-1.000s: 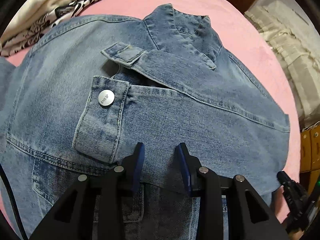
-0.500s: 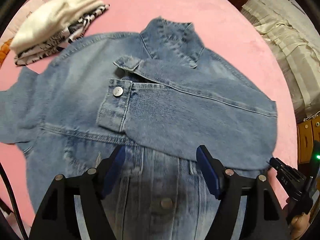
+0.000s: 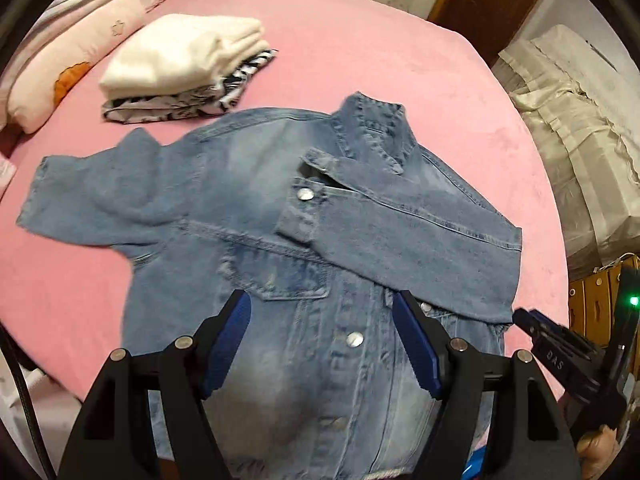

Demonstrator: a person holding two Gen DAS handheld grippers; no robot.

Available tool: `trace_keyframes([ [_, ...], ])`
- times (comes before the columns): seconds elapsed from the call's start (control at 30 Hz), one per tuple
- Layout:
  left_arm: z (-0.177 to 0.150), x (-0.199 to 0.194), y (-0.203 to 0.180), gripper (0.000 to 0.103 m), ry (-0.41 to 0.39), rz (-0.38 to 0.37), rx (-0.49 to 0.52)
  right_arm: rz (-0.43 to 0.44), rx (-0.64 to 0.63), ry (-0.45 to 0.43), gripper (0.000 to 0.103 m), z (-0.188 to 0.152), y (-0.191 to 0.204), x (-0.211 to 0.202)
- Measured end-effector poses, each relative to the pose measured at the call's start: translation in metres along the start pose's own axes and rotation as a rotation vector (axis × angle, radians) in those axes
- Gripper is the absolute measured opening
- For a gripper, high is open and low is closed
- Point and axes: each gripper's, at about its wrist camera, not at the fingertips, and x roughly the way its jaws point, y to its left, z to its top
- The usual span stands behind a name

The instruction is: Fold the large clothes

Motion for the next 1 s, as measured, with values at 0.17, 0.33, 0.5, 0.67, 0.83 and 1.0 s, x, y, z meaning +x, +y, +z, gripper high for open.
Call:
trace_keyframes([
  [0.17, -0.005, -0.036, 0.042, 0.072, -0.05, 0.019, -0.061, 0.076, -0.065, -0.03, 0.027, 0.011, 0.049, -0.021],
  [0.33, -0.006, -0.056, 0.096, 0.072, -0.09, 0.027, -0.124, 0.138, -0.134, -0.047, 0.027, 0.017, 0.113, -0.039],
  [0.5, -0.001, -0.064, 0.17, 0.072, -0.08, 0.006, -0.187, 0.142, -0.209, -0.052, 0.027, 0.019, 0.185, -0.05],
  [0.67, 0.006, -0.067, 0.243, 0.072, -0.066, -0.023, -0.219, 0.155, -0.219, -0.016, 0.027, 0.021, 0.255, -0.05],
  [0.83, 0.006, -0.065, 0.314, 0.072, -0.052, -0.036, -0.249, 0.15, -0.286, 0.019, 0.027, 0.021, 0.334, -0.045],
  [1.0, 0.003, -0.041, 0.394, 0.072, -0.024, -0.1, -0.362, 0.142, -0.332, 0.032, 0.027, 0.021, 0.39, -0.037],
])
